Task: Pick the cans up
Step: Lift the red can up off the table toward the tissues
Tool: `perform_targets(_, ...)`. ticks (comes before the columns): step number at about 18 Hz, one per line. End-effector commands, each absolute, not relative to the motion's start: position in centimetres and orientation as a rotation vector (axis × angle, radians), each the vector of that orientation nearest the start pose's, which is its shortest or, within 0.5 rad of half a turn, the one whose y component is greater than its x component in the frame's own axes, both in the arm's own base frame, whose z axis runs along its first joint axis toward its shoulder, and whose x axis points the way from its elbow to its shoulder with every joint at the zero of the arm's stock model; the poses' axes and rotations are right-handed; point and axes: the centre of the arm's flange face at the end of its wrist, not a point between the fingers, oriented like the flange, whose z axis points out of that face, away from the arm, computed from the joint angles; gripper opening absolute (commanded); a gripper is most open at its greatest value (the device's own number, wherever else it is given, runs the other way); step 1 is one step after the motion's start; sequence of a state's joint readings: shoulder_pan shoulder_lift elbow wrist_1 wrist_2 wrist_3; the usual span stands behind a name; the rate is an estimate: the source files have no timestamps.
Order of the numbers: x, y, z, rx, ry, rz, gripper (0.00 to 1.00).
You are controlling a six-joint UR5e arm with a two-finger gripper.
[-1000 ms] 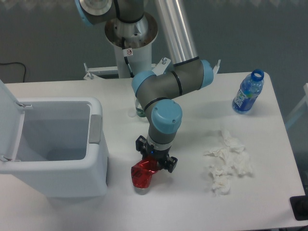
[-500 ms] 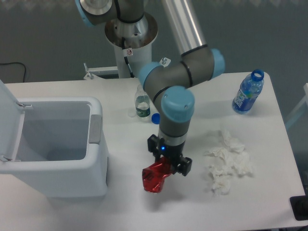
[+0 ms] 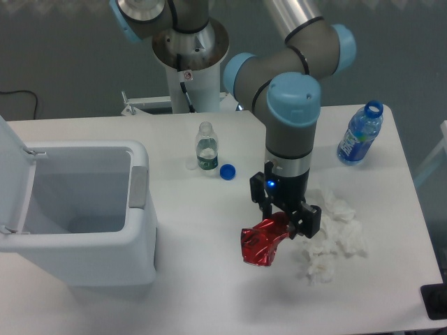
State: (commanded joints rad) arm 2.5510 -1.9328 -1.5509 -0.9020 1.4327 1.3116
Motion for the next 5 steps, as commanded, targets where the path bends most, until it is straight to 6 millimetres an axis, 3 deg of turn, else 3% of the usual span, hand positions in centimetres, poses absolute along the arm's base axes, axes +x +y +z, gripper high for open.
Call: perform_targets(5, -45.41, 47.92, 37.14, -2.814, 0.500, 0.355, 0.67)
